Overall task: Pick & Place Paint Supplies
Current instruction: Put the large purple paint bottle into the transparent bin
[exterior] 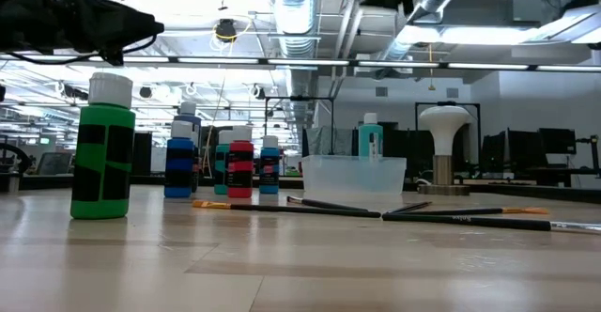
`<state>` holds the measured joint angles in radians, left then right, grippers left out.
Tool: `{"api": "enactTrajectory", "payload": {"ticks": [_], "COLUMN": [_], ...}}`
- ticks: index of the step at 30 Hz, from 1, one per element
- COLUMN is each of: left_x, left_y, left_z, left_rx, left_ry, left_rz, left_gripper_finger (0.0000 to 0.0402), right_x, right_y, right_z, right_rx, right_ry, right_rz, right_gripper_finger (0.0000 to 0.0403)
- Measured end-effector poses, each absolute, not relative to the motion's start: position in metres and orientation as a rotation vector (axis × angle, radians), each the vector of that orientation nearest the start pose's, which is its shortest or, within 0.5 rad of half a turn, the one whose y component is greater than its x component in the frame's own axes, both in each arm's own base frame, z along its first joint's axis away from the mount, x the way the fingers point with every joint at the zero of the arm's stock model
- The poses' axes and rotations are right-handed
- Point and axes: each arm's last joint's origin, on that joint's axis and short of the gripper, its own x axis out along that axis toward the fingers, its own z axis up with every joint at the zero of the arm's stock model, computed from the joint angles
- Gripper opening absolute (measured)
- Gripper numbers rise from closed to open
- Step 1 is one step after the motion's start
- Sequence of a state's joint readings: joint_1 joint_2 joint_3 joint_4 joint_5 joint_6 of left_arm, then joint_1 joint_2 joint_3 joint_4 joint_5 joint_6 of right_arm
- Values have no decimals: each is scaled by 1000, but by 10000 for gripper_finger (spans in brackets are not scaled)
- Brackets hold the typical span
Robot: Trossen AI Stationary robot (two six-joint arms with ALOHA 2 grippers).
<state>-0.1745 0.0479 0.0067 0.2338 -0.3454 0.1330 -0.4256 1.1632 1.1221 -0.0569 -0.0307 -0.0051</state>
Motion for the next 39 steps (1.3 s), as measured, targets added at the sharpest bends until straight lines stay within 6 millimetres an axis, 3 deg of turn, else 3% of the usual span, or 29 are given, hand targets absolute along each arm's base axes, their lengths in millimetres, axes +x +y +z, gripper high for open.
{"api": "enactTrajectory", "payload": {"ticks": [9, 17, 23, 33, 39], "left_x": [95, 85, 78, 77, 69], "left_y": [-5, -4, -2, -2, 3], "left_z": [189, 215, 225, 227, 247], "left_rx": [119, -371, -451, -472, -704], "left_ry": [-214, -553, -681, -702, -809], "left_rz": [267, 149, 124, 145, 187], "left_gripper_finger": [1, 1, 1, 1, 4], "right_x": [232, 245, 245, 245, 240], "right_y": [-50, -22, -17, -17, -17], "right_z": [401, 396, 396, 395, 408], "right_rx": [44, 88, 119, 128, 138], "right_ry": [39, 65, 64, 64, -3], "right_rz": [-187, -65, -50, -54, -48], "right_gripper_finger": [265, 265, 265, 265, 265]}}
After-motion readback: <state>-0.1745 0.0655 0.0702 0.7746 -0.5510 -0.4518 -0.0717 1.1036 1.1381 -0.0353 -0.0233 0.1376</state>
